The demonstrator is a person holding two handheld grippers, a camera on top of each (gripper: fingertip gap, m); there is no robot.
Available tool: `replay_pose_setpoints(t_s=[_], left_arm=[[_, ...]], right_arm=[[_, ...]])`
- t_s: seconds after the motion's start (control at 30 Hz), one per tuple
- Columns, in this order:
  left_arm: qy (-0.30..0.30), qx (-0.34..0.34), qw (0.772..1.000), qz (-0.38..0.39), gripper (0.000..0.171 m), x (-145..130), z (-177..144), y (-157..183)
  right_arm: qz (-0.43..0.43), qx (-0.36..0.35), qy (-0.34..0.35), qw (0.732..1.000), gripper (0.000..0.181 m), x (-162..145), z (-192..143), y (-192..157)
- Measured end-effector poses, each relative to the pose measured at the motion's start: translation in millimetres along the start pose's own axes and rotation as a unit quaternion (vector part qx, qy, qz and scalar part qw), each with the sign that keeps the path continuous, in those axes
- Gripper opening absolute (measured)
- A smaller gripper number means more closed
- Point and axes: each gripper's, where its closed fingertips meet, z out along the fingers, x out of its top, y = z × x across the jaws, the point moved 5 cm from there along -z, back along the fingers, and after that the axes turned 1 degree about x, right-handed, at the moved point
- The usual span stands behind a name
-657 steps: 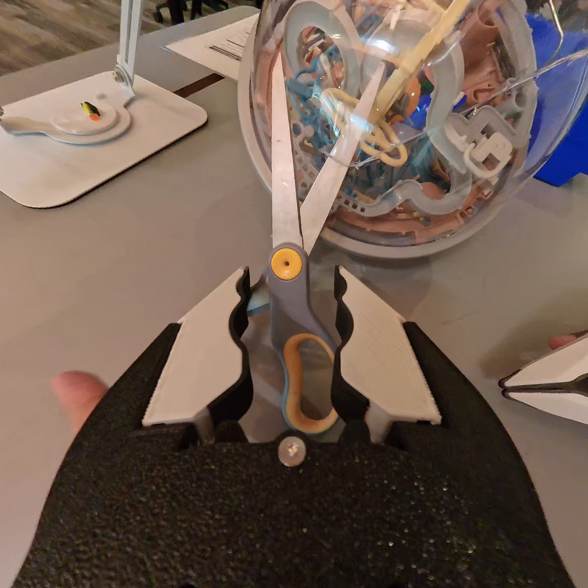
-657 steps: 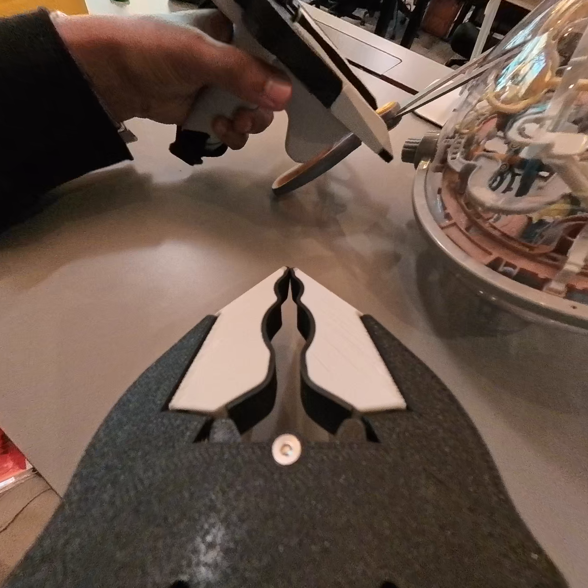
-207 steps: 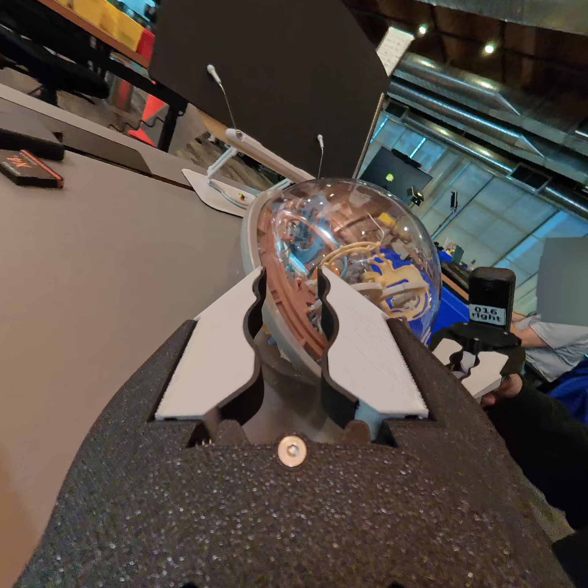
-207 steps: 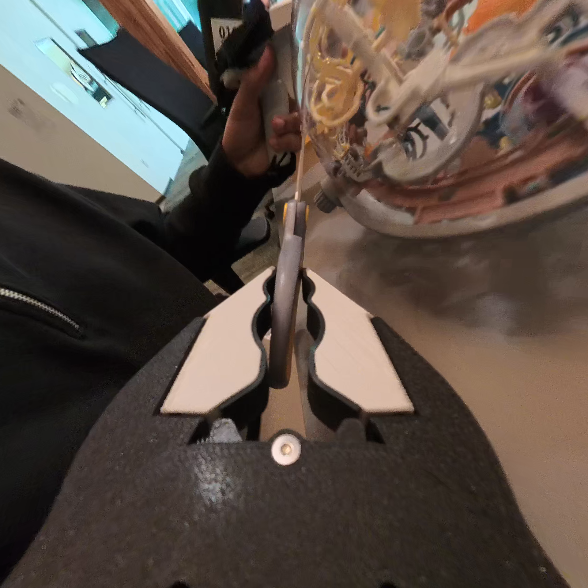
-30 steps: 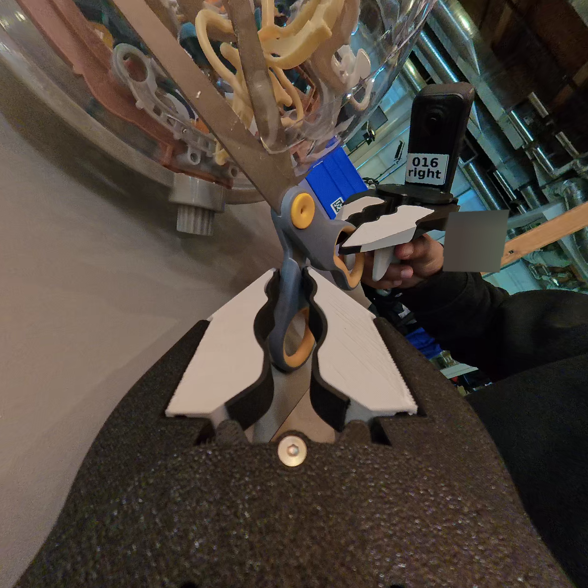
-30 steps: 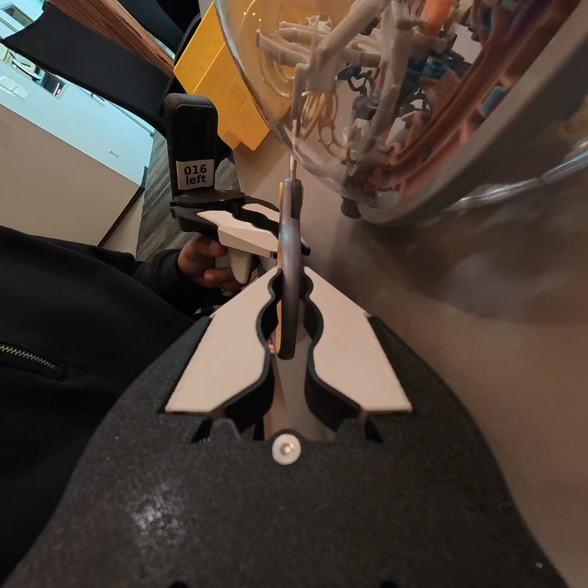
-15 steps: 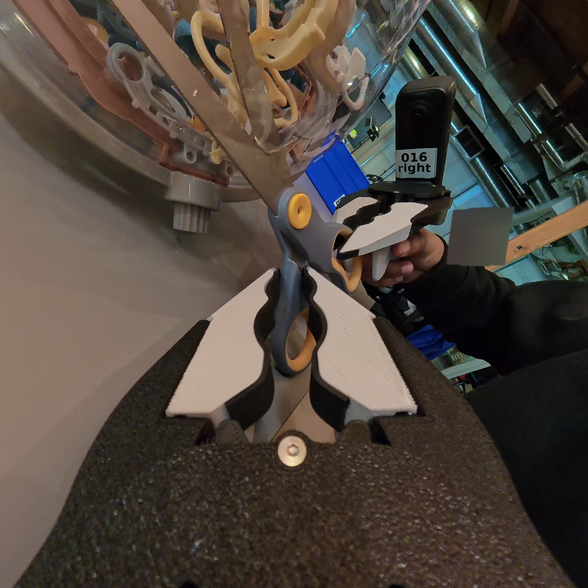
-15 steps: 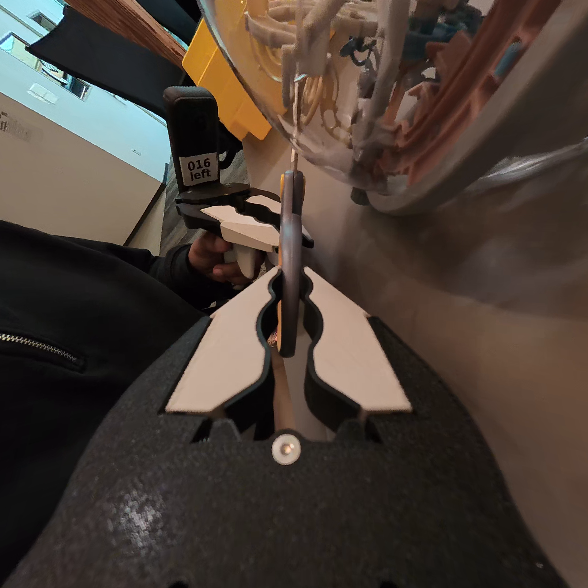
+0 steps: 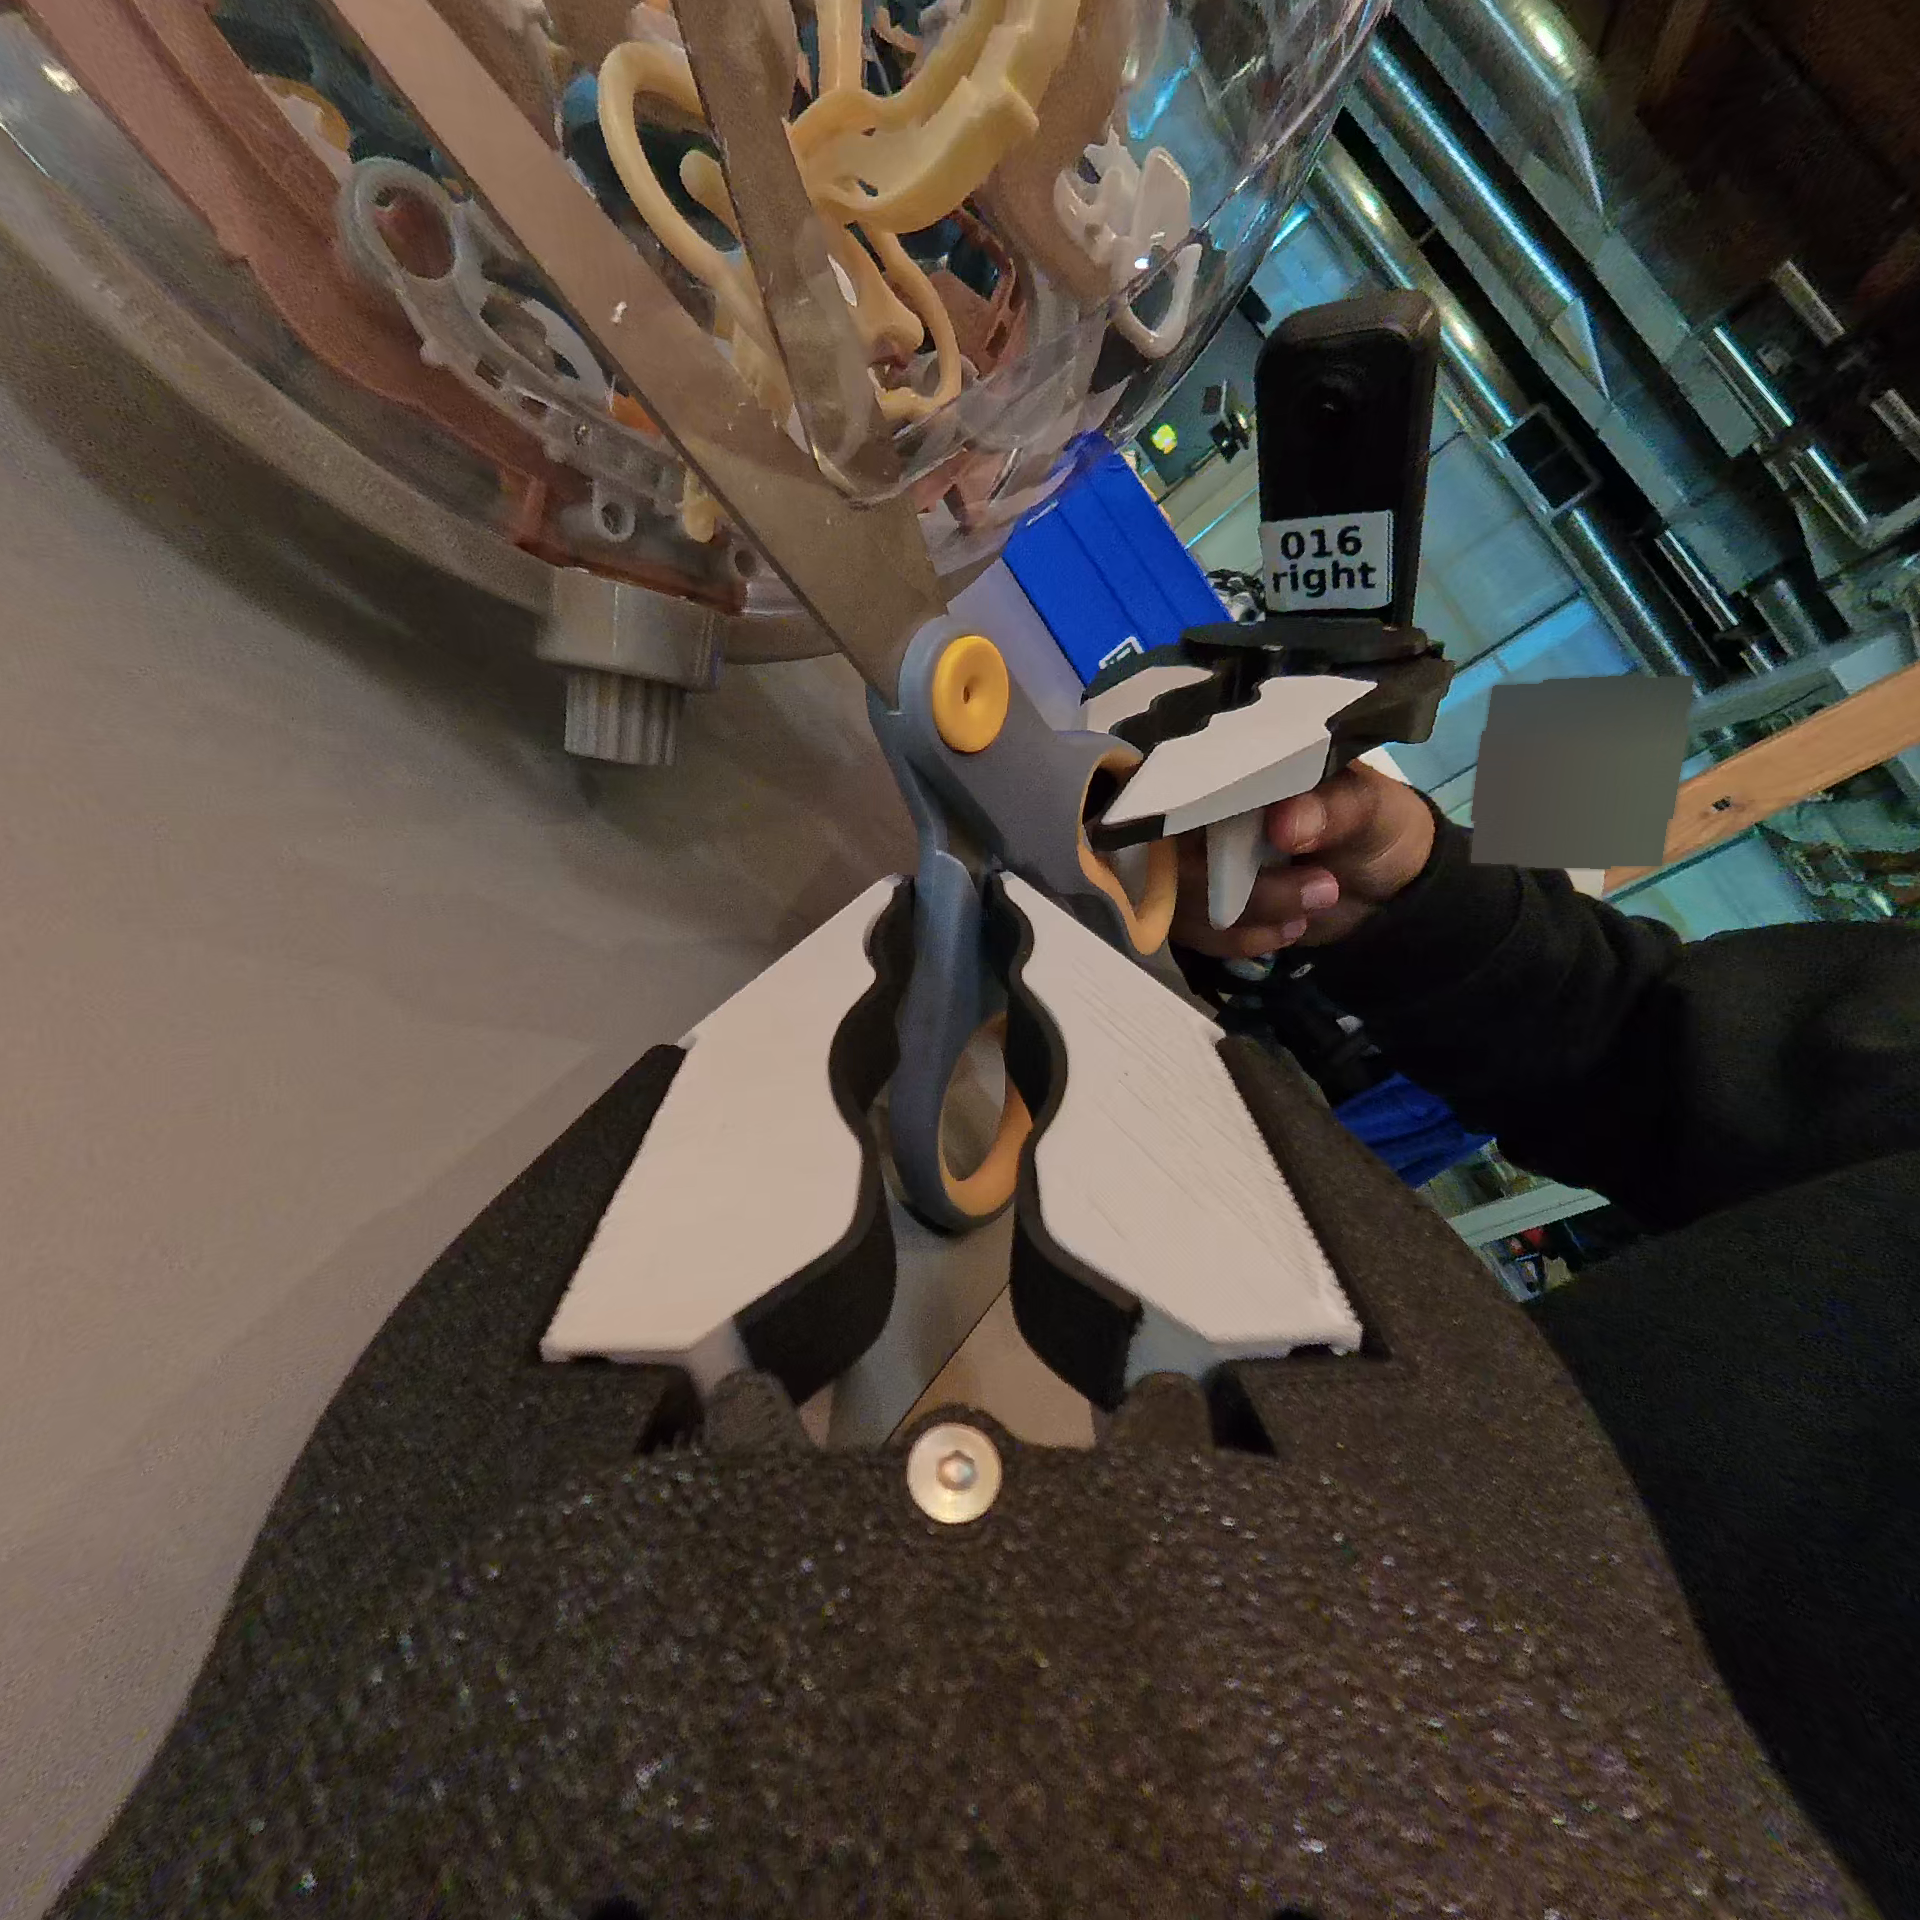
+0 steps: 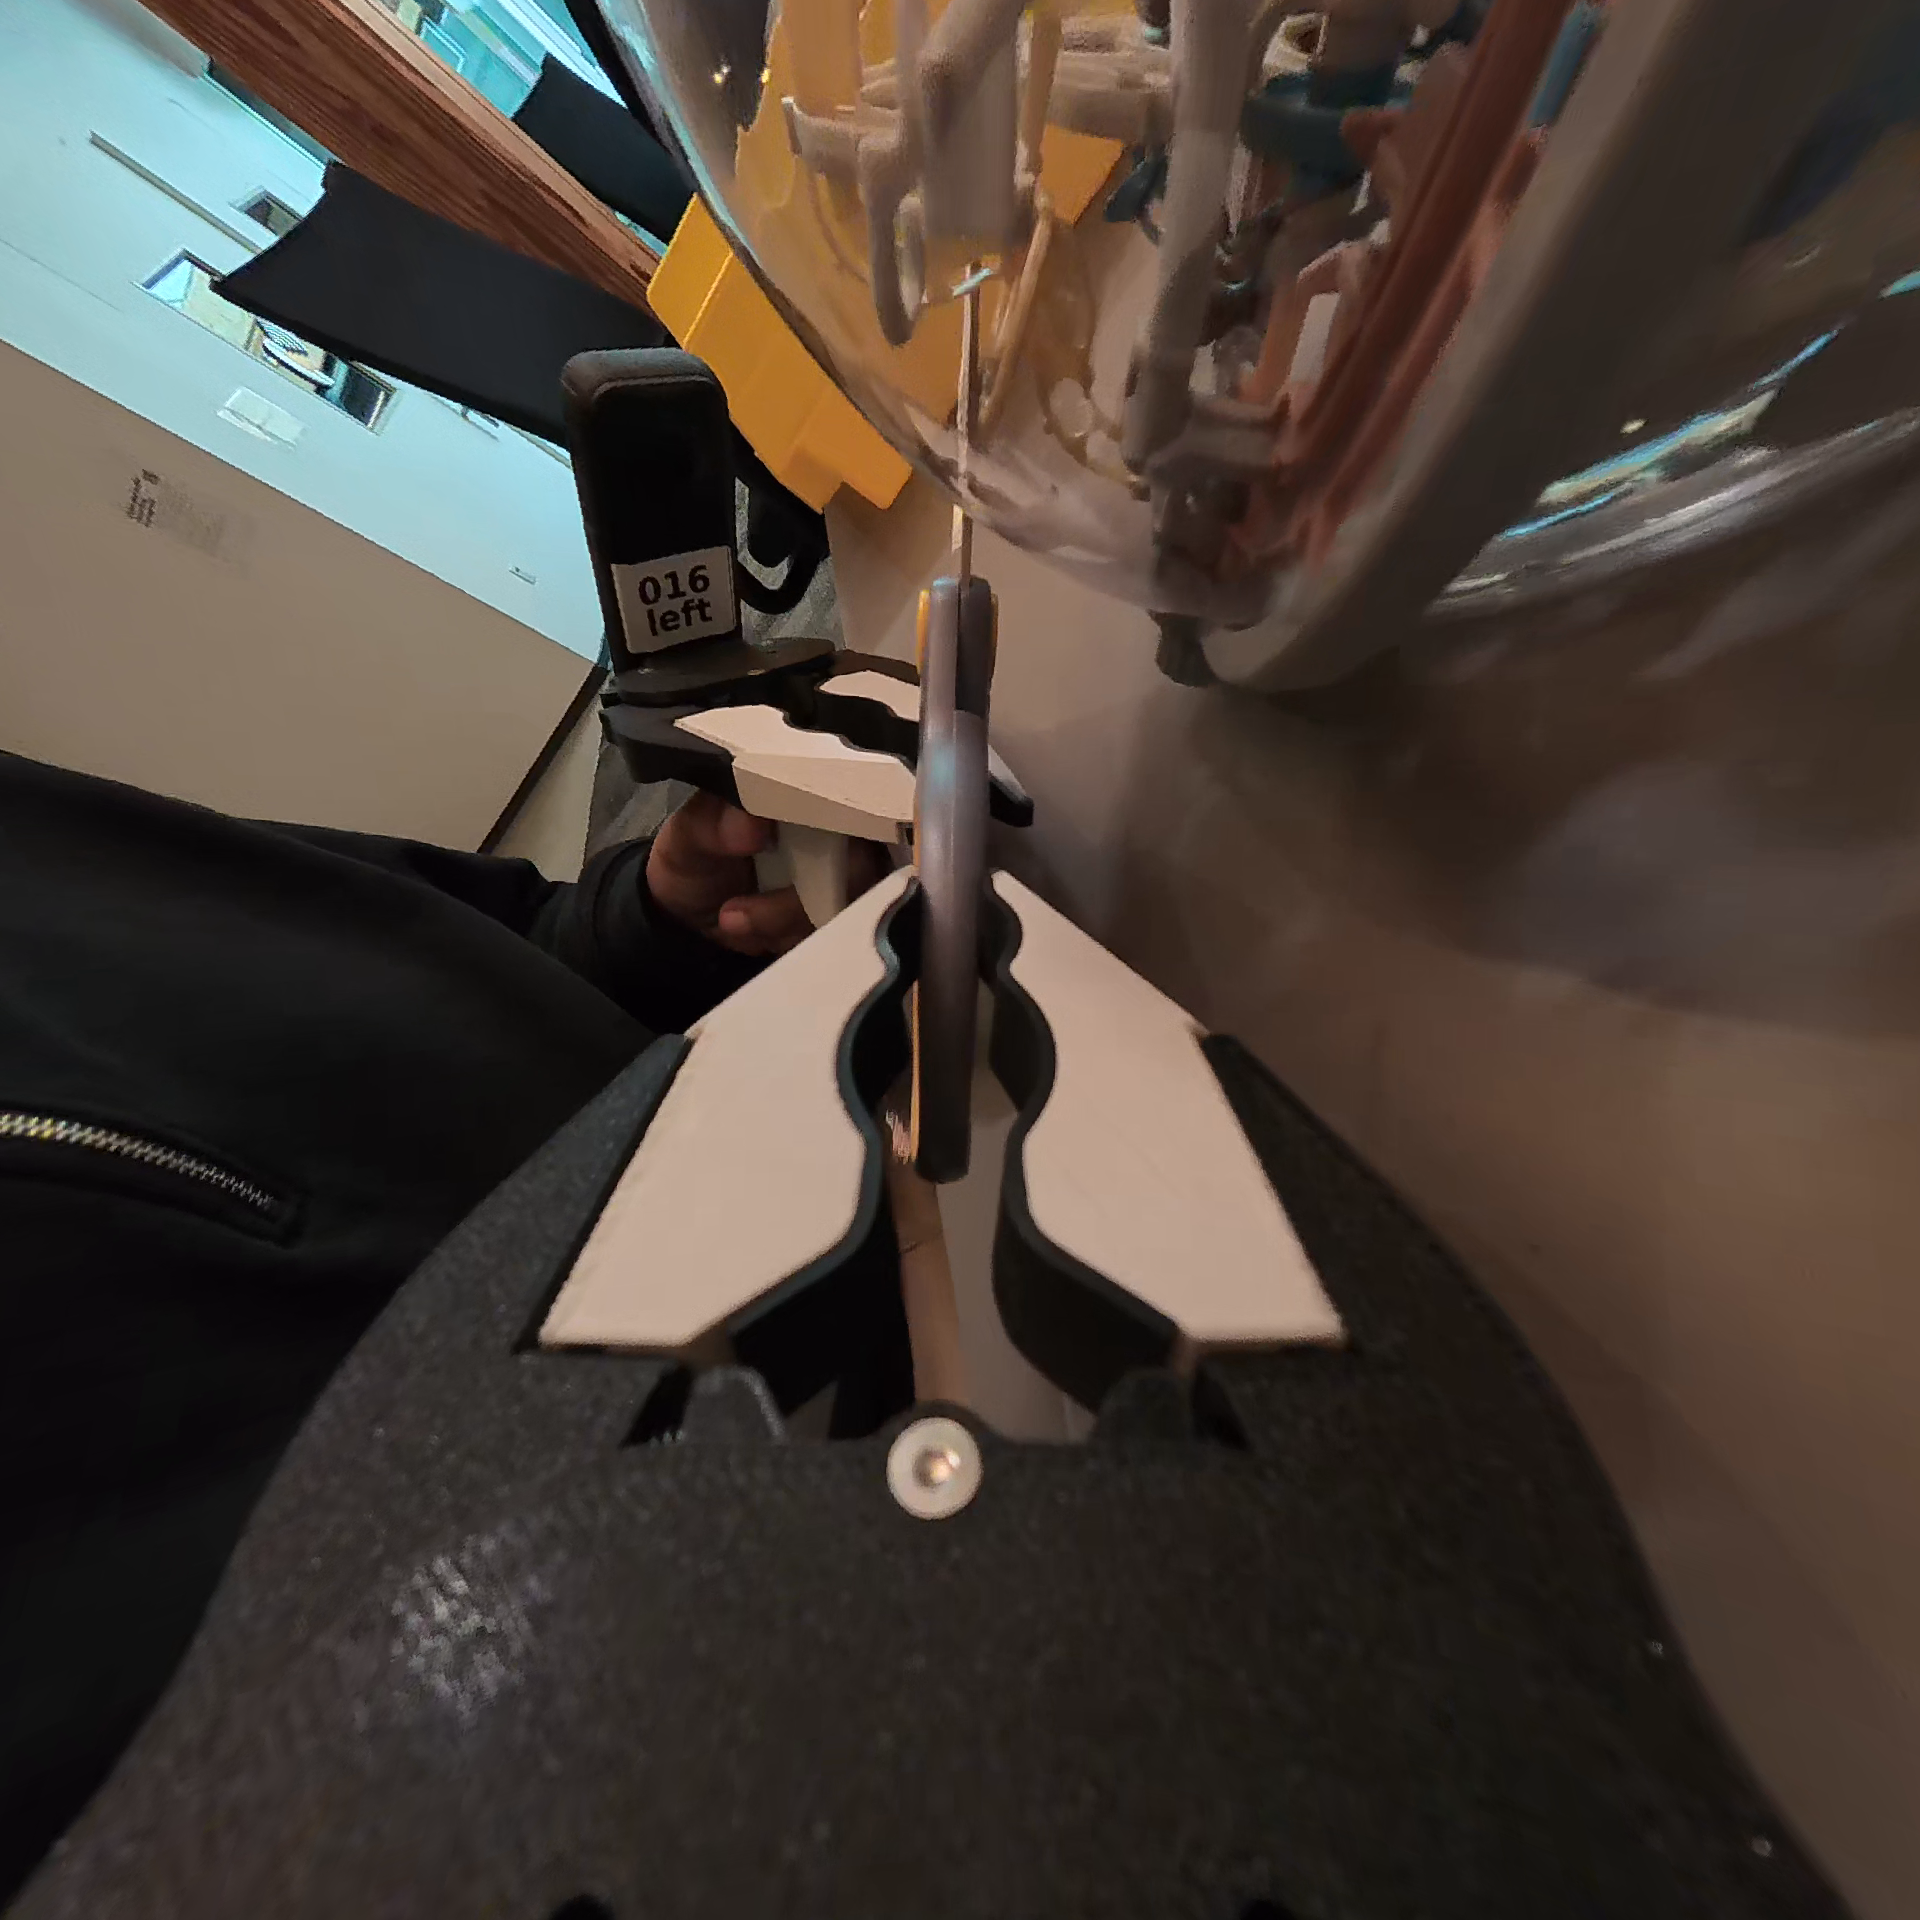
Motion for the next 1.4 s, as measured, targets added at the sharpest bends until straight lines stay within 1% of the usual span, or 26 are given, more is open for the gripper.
replay_pose_setpoints(t_s=[0.17, 0.33, 0.43, 0.57, 0.63, 0.7, 0.83, 0.9, 0.97, 1.1, 1.17, 1.23, 1.33, 1.4], left_arm=[[-0.001, -0.009, 1.0, -0.002, 0.01, 1, 0, 1], [-0.003, -0.021, 1.0, 0.004, 0.009, 0, -1, 3], [0.0, -0.024, 1.0, 0.01, 0.01, 1, -3, 5], [-0.001, -0.03, 0.999, 0.03, 0.01, 10, -12, 22], [0.0, -0.039, 0.999, 0.026, 0.01, 17, -17, 30], [-0.003, -0.052, 0.999, 0.011, 0.01, 24, -20, 37], [0.003, -0.087, 0.996, -0.036, 0.01, 32, -23, 44], [0.008, -0.098, 0.994, -0.051, 0.01, 34, -22, 50], [0.017, -0.107, 0.992, -0.06, 0.01, 36, -20, 56], [0.048, -0.122, 0.988, -0.087, 0.01, 44, -15, 64], [0.069, -0.13, 0.983, -0.106, 0.01, 48, -12, 67], [0.096, -0.142, 0.977, -0.13, 0.01, 53, -8, 70], [0.124, -0.151, 0.969, -0.151, 0.01, 58, 3, 76], [0.138, -0.154, 0.965, -0.162, 0.01, 60, 10, 81]], right_arm=[[-0.006, -0.006, 0.011, 1.0, 0.006, 1, -1, -3], [-0.039, -0.031, 0.013, 0.999, 0.007, -1, -4, -8], [-0.033, -0.02, 0.033, 0.999, 0.007, -3, -5, -12], [-0.028, 0.007, 0.064, 0.998, 0.009, 1, -8, -27], [-0.051, 0.007, 0.072, 0.996, 0.01, 4, -10, -36], [-0.095, -0.008, 0.076, 0.993, 0.013, 7, -12, -45], [-0.196, -0.055, 0.1, 0.974, 0.02, 12, -22, -62], [-0.233, -0.077, 0.125, 0.961, 0.022, 14, -30, -70], [-0.246, -0.09, 0.164, 0.951, 0.023, 15, -42, -76], [-0.193, -0.078, 0.282, 0.937, 0.034, 15, -77, -84], [-0.175, -0.08, 0.33, 0.924, 0.035, 5, -89, -84], [-0.174, -0.098, 0.352, 0.914, 0.037, -10, -86, -82], [-0.195, -0.129, 0.351, 0.907, 0.039, -33, -60, -82], [-0.215, -0.141, 0.349, 0.901, 0.043, -39, -41, -88]])
